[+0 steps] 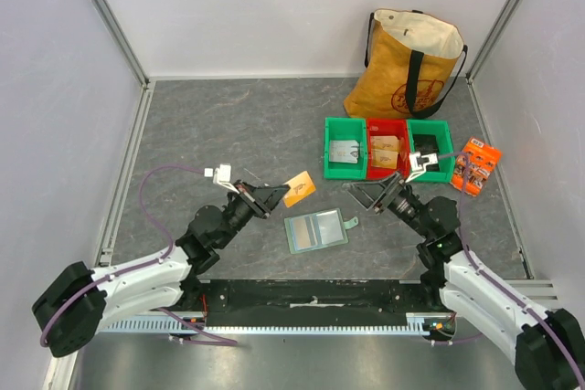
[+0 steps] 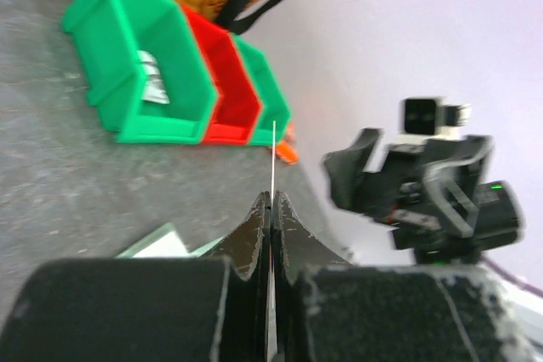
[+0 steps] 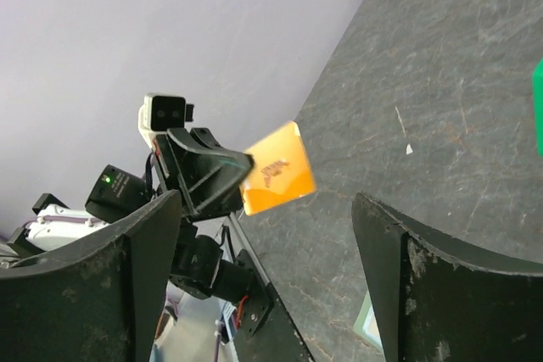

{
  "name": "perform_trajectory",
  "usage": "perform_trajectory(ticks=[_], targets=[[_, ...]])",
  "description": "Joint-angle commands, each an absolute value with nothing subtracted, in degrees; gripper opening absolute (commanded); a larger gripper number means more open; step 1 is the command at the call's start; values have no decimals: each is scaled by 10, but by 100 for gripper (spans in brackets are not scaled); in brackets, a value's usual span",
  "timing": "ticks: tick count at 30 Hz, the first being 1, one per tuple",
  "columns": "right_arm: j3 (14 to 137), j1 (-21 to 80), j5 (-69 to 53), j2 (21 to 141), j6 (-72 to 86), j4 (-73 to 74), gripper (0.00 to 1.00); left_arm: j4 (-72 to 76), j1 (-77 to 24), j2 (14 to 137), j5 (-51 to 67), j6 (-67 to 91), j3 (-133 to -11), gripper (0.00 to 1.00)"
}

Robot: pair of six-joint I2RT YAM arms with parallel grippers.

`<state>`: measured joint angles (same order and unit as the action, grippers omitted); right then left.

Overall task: Take the credit cards out of the card holder
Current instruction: Place the credit card in the storage box.

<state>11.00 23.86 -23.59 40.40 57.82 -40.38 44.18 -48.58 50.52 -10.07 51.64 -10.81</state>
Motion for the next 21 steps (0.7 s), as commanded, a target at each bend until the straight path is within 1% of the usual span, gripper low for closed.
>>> perform_trajectory(ticks=[1,4,13,21], targets=[[88,299,-149,417,562,-470,83,583,-483,516,-55,617,-103,2],[80,336,-117,435,557,-492,81,599,-483,526,-36,634,-104,2],[91,366,-95,491,566,-541,74,629,-483,553,-25,650,-105,2],[102,418,-96,596,586,-675,61,683,-483,605,-10,674,-120,2]])
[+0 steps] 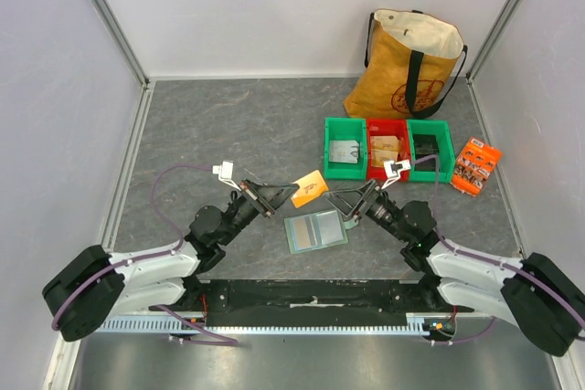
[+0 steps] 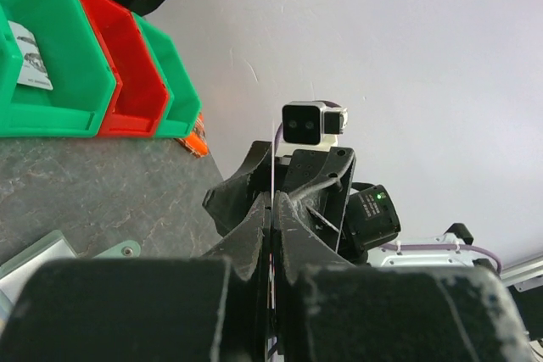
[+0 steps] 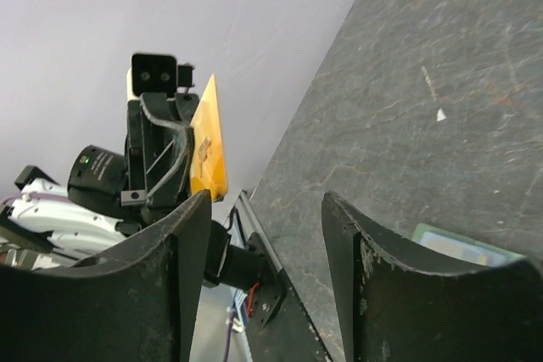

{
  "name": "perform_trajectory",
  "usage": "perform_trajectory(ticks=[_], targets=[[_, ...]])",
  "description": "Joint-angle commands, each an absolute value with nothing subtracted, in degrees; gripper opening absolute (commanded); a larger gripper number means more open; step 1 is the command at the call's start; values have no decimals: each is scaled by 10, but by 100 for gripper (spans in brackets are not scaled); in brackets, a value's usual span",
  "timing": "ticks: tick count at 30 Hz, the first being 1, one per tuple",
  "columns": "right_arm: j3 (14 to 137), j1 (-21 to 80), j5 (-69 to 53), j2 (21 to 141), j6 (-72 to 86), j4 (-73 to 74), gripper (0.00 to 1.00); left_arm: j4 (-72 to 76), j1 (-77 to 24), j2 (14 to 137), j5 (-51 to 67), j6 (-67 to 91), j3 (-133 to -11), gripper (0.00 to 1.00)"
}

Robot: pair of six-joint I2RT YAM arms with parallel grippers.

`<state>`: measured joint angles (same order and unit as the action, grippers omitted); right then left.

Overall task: Take the credit cards out of the card holder
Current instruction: Place the credit card in the storage box.

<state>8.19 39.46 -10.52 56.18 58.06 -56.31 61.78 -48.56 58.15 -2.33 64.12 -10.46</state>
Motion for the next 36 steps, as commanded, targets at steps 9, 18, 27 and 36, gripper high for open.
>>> perform_trajectory(ticks=[9,18,27,36], targets=[[131,453,-101,671,584,-752,50,711,-483,637,-4,698,-119,2],[129,455,-84,650,571,-724,0,653,-483,599,-18,679,-106,3],[127,432,-61,566,538,-598,0,453,-477,497,-29,610,-125,46],[177,289,-33,417,460,-284,0,-79,-445,366,-182,403,-310,79]])
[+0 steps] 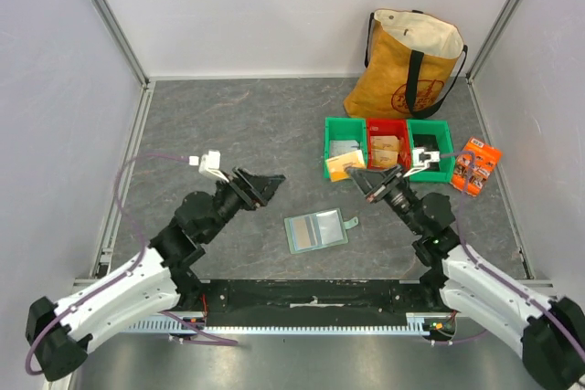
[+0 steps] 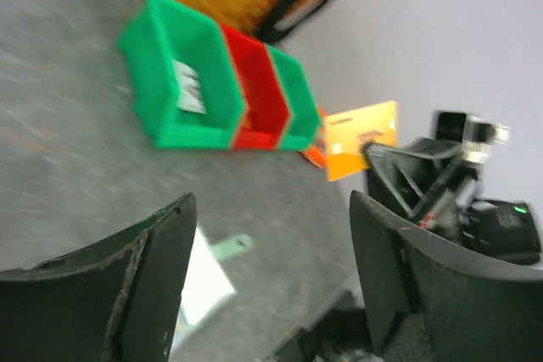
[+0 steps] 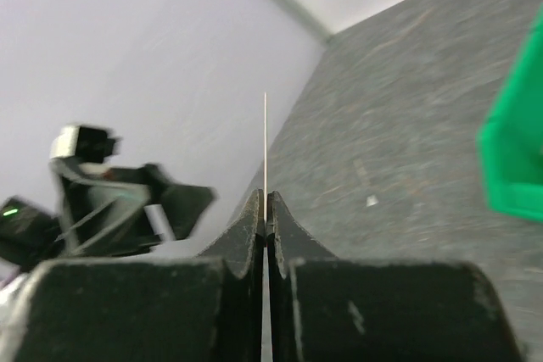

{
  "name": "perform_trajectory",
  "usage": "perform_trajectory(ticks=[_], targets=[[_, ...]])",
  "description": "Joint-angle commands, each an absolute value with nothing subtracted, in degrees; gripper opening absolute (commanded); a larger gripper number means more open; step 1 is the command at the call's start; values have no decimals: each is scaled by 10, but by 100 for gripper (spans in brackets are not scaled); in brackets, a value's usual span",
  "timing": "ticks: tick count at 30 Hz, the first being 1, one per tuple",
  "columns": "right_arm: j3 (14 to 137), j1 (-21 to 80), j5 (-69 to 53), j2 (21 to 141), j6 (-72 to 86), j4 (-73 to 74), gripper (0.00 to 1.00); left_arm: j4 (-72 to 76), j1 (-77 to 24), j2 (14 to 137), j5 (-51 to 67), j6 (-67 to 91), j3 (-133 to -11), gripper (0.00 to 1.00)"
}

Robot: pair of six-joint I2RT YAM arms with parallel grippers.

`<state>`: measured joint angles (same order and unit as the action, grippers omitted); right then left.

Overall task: Take the credit cards out of the card holder
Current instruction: Place the credit card in the storage box.

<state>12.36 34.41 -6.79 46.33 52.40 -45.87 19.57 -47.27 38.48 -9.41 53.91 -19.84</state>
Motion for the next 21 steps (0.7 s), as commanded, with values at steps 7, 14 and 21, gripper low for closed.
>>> perform_trajectory(ticks=[7,14,21], targets=[[257,150,-17,453,410,-148,0,-277,-294,400,-75,288,-431,91],[279,49,-25,575,427,-215,0,-270,-244,381,-74,223,-387,92],[312,48,-21,744,447,-354,0,-255,-179,378,62,233,-377,92]])
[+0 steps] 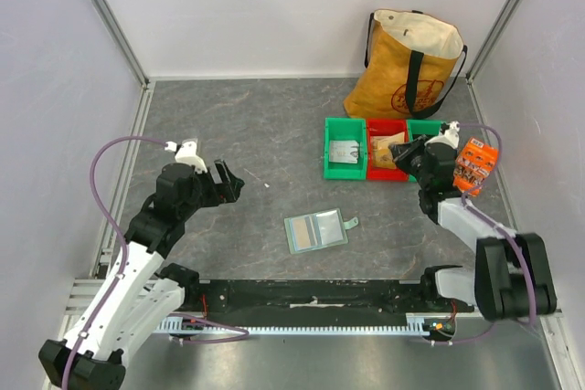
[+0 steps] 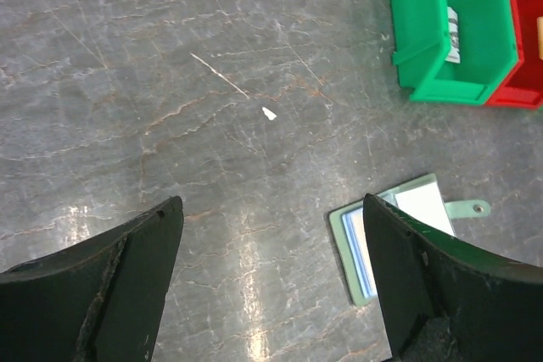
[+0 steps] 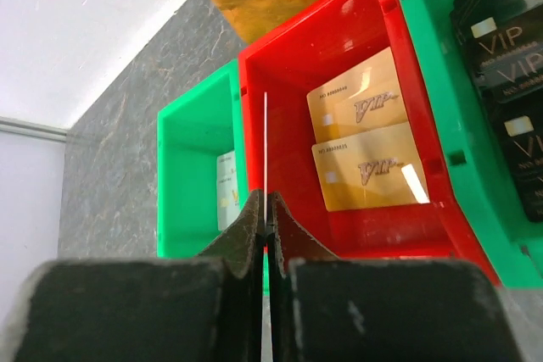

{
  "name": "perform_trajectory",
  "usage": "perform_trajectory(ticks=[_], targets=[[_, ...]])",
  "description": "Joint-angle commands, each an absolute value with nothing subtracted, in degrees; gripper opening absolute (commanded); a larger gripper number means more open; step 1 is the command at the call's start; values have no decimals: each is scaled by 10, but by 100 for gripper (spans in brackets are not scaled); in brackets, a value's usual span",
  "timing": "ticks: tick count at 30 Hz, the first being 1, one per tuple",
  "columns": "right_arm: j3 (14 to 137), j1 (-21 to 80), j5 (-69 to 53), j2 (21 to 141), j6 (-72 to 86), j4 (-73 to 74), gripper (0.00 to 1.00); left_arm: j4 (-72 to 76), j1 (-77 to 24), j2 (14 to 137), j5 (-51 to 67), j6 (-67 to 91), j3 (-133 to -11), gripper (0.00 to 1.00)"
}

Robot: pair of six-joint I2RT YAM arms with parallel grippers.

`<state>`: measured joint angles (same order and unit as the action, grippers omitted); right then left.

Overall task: Take the credit cards out of the card holder
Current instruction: Place the credit card in the storage box.

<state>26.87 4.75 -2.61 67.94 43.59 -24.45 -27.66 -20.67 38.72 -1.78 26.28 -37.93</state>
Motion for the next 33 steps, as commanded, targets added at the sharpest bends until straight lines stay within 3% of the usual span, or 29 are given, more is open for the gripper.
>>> perform_trajectory(ticks=[1,10,22,27,33], targets=[[320,47,-19,776,453,-368,0,-254,-164,379,73,233,-377,92],[383,74,-7,902,470,-384,1,-250,-124,381,93,236,-373,90],[381,77,46,875,392,-233,36,-247,-121,395,115,238,-369,89],[378,77,103,798,334,-151,64,-247,-121,404,120,238,-369,89],[372,87,86,680,263,-59,70,-247,-121,417,134,239,-367,89]])
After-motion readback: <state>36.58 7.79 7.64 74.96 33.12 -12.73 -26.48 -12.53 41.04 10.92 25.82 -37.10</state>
